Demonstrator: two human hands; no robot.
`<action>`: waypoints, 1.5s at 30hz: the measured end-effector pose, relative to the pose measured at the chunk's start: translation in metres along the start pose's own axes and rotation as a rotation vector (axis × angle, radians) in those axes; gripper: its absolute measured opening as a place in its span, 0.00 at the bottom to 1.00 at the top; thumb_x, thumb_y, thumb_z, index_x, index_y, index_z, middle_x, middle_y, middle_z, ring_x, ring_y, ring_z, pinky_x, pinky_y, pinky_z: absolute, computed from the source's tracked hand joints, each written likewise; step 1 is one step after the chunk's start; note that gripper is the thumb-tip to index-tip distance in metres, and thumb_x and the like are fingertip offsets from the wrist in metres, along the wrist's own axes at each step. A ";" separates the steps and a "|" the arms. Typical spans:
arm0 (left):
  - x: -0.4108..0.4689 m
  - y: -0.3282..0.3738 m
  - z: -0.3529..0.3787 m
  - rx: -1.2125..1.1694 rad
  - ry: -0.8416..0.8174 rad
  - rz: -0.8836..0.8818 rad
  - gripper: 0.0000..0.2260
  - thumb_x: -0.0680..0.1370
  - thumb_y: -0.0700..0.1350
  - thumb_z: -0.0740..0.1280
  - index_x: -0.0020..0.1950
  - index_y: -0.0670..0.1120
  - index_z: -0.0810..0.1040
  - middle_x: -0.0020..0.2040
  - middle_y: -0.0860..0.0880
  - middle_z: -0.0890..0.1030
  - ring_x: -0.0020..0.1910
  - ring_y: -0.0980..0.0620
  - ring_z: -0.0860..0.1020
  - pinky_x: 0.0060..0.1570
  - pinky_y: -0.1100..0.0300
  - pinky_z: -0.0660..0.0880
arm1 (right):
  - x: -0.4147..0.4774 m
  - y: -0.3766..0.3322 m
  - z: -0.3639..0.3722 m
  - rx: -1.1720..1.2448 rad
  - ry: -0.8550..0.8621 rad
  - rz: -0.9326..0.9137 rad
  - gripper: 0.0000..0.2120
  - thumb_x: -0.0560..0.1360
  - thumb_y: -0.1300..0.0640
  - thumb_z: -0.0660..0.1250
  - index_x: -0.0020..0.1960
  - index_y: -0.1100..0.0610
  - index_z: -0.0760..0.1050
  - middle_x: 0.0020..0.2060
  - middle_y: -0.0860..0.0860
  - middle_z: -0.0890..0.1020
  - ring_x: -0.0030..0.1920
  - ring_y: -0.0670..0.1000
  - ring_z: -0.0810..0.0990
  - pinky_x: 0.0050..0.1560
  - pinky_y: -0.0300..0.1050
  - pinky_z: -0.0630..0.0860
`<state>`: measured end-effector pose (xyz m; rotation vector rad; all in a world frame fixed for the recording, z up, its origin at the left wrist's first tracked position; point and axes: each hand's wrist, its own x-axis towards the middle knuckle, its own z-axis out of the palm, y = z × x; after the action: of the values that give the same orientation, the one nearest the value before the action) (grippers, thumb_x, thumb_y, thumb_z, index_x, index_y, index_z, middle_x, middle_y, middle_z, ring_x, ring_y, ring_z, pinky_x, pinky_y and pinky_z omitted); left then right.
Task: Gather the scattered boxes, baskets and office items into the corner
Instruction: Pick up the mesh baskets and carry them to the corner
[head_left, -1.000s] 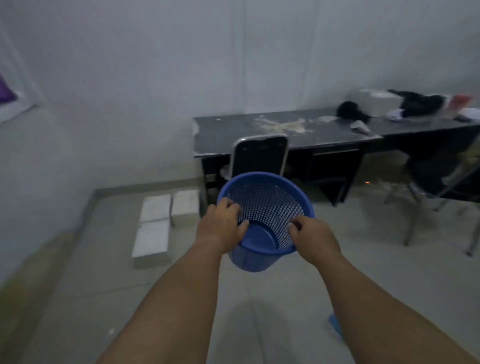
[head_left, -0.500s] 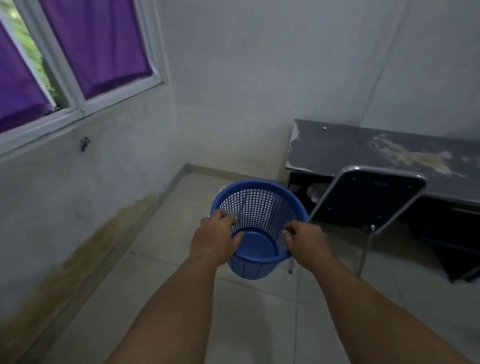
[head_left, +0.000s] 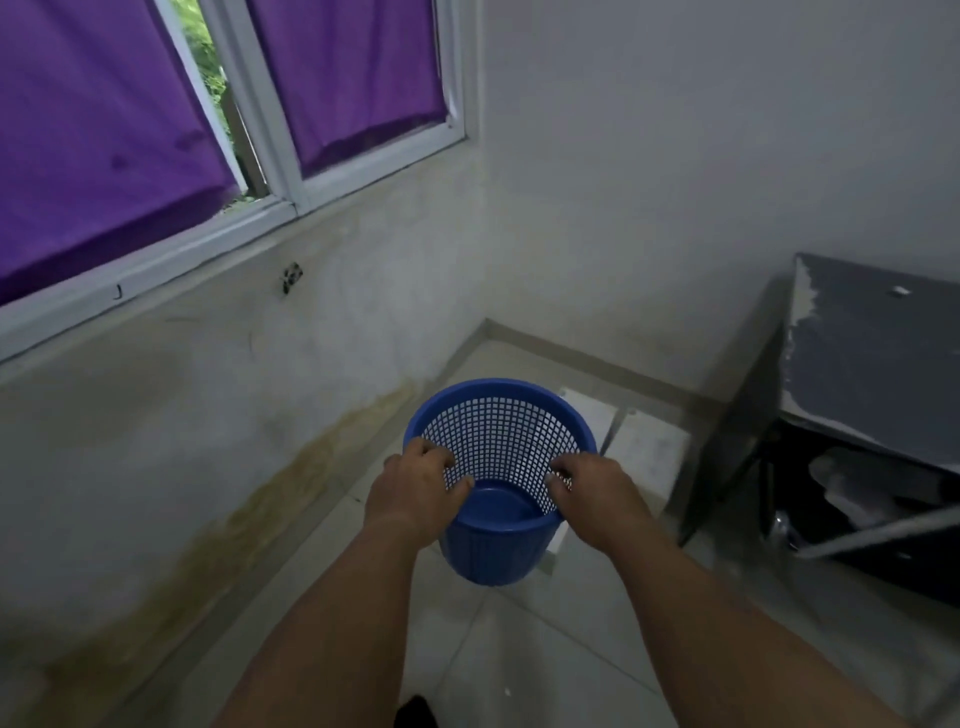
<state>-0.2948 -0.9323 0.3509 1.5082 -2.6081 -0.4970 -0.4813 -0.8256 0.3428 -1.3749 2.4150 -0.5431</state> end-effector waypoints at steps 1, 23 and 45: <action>0.021 -0.011 -0.005 0.004 -0.011 0.004 0.22 0.77 0.62 0.62 0.65 0.51 0.75 0.66 0.52 0.70 0.62 0.47 0.71 0.59 0.50 0.73 | 0.023 -0.011 0.005 -0.001 -0.003 0.005 0.13 0.79 0.49 0.60 0.58 0.52 0.79 0.53 0.51 0.81 0.49 0.51 0.79 0.50 0.48 0.78; 0.445 -0.092 -0.008 -0.020 -0.145 0.184 0.25 0.77 0.49 0.64 0.74 0.49 0.66 0.78 0.45 0.52 0.72 0.39 0.61 0.62 0.47 0.71 | 0.427 -0.056 0.053 0.132 -0.005 0.239 0.28 0.78 0.58 0.61 0.76 0.48 0.57 0.75 0.53 0.59 0.58 0.60 0.77 0.55 0.53 0.78; 0.813 -0.104 0.159 -0.167 -0.374 0.385 0.20 0.71 0.39 0.69 0.64 0.44 0.75 0.78 0.41 0.53 0.58 0.36 0.74 0.52 0.44 0.77 | 0.712 0.042 0.164 0.030 -0.129 0.604 0.26 0.80 0.57 0.60 0.76 0.54 0.59 0.78 0.52 0.51 0.60 0.60 0.77 0.58 0.53 0.77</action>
<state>-0.6599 -1.6396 0.0981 0.9002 -2.9356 -0.9998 -0.7904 -1.4510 0.1230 -0.5853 2.5214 -0.3152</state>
